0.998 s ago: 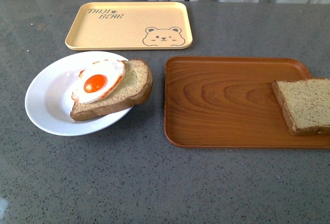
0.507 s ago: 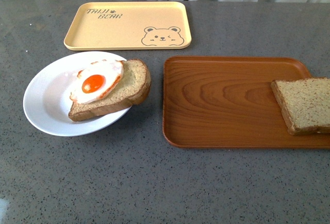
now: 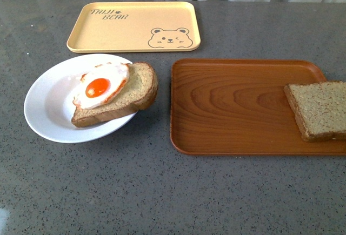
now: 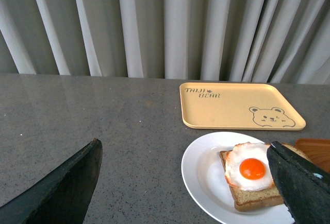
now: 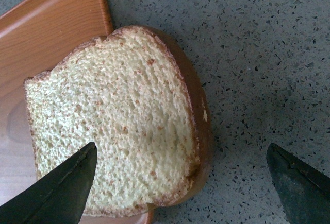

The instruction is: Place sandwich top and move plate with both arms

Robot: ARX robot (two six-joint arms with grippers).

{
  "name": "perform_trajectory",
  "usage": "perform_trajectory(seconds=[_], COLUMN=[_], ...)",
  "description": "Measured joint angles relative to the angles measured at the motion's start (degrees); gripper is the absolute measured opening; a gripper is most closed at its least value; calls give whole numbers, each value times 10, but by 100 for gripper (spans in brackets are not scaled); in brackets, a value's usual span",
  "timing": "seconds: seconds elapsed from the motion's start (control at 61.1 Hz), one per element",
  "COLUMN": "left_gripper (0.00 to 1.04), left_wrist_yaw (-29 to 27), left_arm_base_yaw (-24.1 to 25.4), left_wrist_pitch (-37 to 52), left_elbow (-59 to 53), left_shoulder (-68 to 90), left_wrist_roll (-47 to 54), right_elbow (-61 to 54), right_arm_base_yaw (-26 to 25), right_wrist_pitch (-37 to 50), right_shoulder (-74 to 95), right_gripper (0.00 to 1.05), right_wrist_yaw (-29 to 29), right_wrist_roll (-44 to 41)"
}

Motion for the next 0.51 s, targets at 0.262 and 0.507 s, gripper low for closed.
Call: perform_trajectory(seconds=[0.262, 0.507], left_gripper=[96, 96], left_wrist_yaw=[0, 0], left_arm_base_yaw=[0, 0], left_wrist_pitch=[0, 0], left_elbow=[0, 0], left_shoulder=[0, 0], left_wrist_roll=[0, 0], right_elbow=[6, 7], right_arm_base_yaw=[12, 15], right_wrist_pitch=[12, 17], right_shoulder=[18, 23], right_gripper=[86, 48], right_wrist_yaw=[3, 5], right_wrist_roll=[16, 25])
